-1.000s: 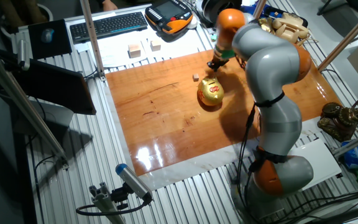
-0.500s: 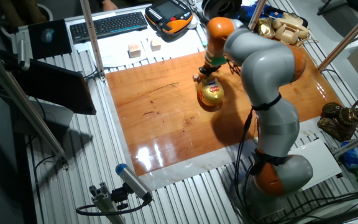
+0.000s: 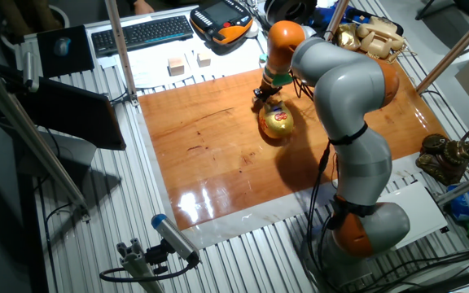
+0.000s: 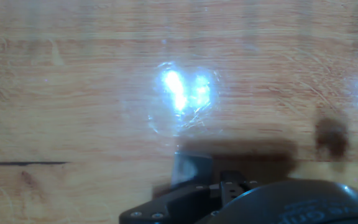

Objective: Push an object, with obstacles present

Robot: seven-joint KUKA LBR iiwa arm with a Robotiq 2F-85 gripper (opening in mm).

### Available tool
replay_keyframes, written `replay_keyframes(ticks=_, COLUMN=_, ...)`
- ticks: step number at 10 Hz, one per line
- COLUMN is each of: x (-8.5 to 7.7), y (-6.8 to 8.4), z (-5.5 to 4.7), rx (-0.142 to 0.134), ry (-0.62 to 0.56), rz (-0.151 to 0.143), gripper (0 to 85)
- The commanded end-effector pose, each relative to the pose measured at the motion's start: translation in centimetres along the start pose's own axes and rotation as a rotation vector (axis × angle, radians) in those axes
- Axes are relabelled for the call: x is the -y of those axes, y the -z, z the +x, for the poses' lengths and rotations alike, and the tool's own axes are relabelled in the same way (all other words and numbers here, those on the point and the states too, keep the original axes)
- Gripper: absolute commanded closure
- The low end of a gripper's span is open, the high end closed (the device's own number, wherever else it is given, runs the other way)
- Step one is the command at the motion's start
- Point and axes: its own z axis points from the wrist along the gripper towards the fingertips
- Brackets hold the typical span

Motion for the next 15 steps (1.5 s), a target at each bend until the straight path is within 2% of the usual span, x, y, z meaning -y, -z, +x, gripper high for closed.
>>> replay_keyframes(ticks=1, x=-0.03, y=0.0, z=0.03, rx=0.0, ry=0.003, rz=0.0, gripper=85.0)
replay_keyframes(ticks=4, x=-0.05, y=-0.01, z=0.05, rx=0.008, ry=0.002, rz=0.022, gripper=85.0)
replay_keyframes(ticks=6, x=-0.05, y=-0.01, z=0.05, rx=0.015, ry=0.002, rz=0.013, gripper=85.0)
replay_keyframes(ticks=9, x=-0.05, y=-0.01, z=0.05, rx=0.021, ry=0.013, rz=0.036, gripper=85.0)
replay_keyframes(ticks=10, x=-0.05, y=-0.01, z=0.05, rx=0.004, ry=0.017, rz=0.003, gripper=85.0)
replay_keyframes(ticks=12, x=-0.05, y=-0.01, z=0.05, rx=-0.021, ry=0.048, rz=-0.011, gripper=85.0)
replay_keyframes(ticks=13, x=-0.05, y=-0.01, z=0.05, rx=-0.026, ry=0.083, rz=0.002, gripper=85.0)
replay_keyframes(ticks=15, x=-0.05, y=-0.01, z=0.05, rx=-0.01, ry=0.075, rz=0.031, gripper=85.0)
